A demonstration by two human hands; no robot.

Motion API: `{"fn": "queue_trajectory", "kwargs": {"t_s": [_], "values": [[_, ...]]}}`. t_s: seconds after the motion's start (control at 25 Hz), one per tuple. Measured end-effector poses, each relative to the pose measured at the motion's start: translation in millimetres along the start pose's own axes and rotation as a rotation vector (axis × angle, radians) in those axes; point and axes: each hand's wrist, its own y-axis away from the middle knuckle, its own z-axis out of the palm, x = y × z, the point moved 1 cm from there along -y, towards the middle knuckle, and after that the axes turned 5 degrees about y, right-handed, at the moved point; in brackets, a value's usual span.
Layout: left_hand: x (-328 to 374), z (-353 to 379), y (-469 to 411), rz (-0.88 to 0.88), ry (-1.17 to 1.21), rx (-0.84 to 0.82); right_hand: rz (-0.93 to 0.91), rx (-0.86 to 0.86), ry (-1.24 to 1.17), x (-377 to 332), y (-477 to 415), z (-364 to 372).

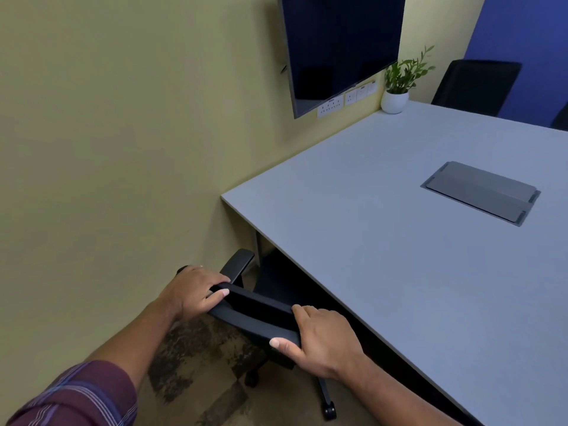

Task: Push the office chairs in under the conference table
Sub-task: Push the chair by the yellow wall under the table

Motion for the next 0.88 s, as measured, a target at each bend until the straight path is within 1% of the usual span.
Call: {"fn": "queue_trajectory", "kwargs": {"t_s": [0.08, 0.2, 0.48, 0.68, 0.88], "values": [[-9, -2, -14, 0.005, -0.005, -0.033, 0.028, -0.007, -0.002, -1, -11, 1], [-21, -4, -38, 0.027, -0.001, -0.039, 0.066, -0.013, 0.017, 0, -25, -2], [-65, -9, -102, 0.158, 0.007, -0.048, 0.197, 0.005, 0.003, -7, -68, 0], [-103, -9, -155, 0.269, 0.012, -0.037, 0.316, 0.047, 0.01, -20, -105, 5], [-130, -6, -198, 0.33, 0.033, -0.056, 0.408, 0.054, 0.001, -22, -138, 7]]}}
